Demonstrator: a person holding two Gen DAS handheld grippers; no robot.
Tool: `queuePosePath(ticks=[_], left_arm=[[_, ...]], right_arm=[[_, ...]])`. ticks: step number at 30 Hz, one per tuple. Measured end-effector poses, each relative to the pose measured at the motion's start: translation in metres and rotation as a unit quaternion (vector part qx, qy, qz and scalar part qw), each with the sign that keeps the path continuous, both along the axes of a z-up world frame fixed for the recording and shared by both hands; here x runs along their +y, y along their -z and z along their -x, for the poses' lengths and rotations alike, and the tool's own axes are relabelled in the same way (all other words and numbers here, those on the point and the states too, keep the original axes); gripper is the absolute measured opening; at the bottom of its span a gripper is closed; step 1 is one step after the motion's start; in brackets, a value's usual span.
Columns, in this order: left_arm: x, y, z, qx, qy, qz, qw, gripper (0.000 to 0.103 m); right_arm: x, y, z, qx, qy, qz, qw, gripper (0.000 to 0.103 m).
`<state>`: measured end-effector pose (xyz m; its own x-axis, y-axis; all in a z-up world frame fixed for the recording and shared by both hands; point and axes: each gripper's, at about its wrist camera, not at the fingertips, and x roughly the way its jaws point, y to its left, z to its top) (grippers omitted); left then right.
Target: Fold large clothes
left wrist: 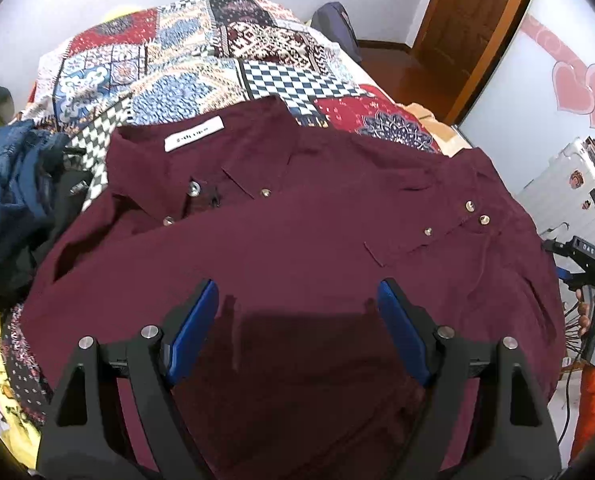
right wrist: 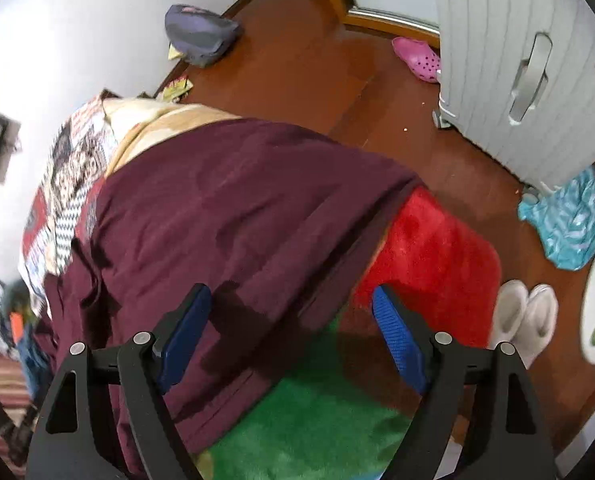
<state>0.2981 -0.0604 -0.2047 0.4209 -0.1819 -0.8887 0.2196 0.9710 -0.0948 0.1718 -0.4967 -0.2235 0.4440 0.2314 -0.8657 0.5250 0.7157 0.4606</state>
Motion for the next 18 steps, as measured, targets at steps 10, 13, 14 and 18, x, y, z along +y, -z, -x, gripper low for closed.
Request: queuePosePath(ticks=[10,13,14,18], left_arm=[[0.002,0.01,-0.004,0.009,-0.008,0.002,0.9999,0.081],[0.002,0.007,-0.003,0.0,-0.009,-0.007,0.9999,0.081],[0.003,0.006,-0.002,-0.003,-0.009,-0.008,0.9999,0.081],[0.005,-0.003,0.004,-0.02,-0.006,-0.012,0.9997,0.081]], right_arm=[[-0.009,0.008,-0.039,0.001,0.031,0.042,0.999,0.05],[-0.004,-0.007,-0.046,-0.008,0.035,0.071,0.997,0.017],[-0.004,-0.012,-0.047,-0.017,0.033,0.073,0.997,0.013],[0.02,-0.07,-0.049,-0.095,-0.007,0.128,0.987,0.01]])
